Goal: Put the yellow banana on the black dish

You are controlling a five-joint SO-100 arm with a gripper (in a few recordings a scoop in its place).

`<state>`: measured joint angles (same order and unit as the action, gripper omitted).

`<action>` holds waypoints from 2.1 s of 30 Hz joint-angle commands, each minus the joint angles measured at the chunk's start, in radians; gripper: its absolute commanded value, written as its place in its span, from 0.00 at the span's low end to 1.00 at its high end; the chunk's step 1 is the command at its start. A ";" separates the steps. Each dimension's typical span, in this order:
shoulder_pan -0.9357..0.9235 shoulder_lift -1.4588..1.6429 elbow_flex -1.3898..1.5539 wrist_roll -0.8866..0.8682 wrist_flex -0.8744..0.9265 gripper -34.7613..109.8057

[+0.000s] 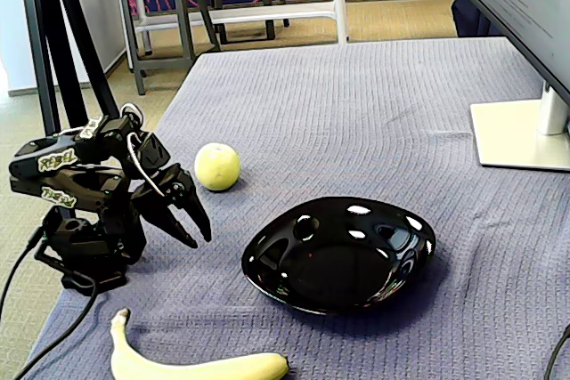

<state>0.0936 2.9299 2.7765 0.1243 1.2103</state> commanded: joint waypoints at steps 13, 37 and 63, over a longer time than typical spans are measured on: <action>0.012 -0.043 -0.083 -0.095 -0.169 0.24; -0.140 -0.815 -0.802 -0.983 -0.067 0.47; -0.380 -1.295 -1.348 -1.308 0.264 0.56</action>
<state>-0.2470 1.5984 1.5110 -1.1812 1.3760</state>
